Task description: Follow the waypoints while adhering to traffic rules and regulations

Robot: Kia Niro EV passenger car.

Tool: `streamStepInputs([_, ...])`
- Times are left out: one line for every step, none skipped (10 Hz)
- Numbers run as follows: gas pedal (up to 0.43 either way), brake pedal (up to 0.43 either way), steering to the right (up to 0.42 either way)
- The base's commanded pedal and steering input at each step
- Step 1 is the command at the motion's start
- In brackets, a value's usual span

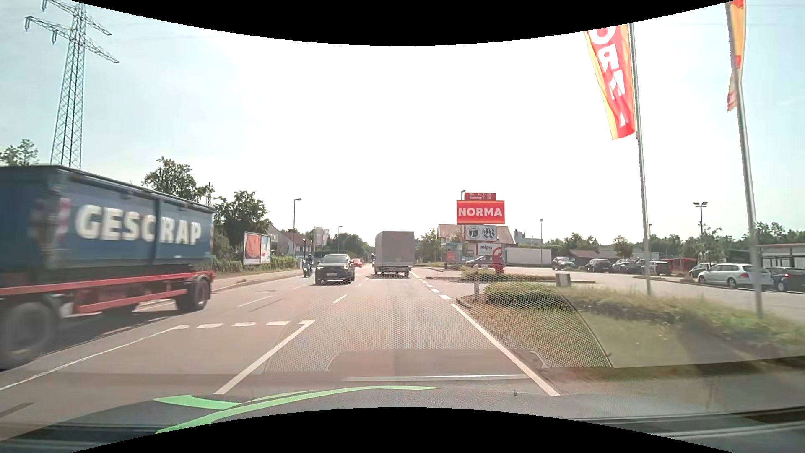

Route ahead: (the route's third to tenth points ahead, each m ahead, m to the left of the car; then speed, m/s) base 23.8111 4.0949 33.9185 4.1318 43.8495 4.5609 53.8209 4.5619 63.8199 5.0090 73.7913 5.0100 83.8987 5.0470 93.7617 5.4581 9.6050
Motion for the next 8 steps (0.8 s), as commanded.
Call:
streamStepInputs([0.047, 0.0, -0.001])
streamStepInputs([0.047, 0.0, -0.001])
streamStepInputs([0.047, 0.0, -0.001])
streamStepInputs([0.047, 0.0, -0.002])
streamStepInputs([0.059, 0.0, -0.002])
streamStepInputs([0.059, 0.0, -0.003])
streamStepInputs([0.059, 0.0, -0.003])
streamStepInputs([0.087, 0.0, -0.003])
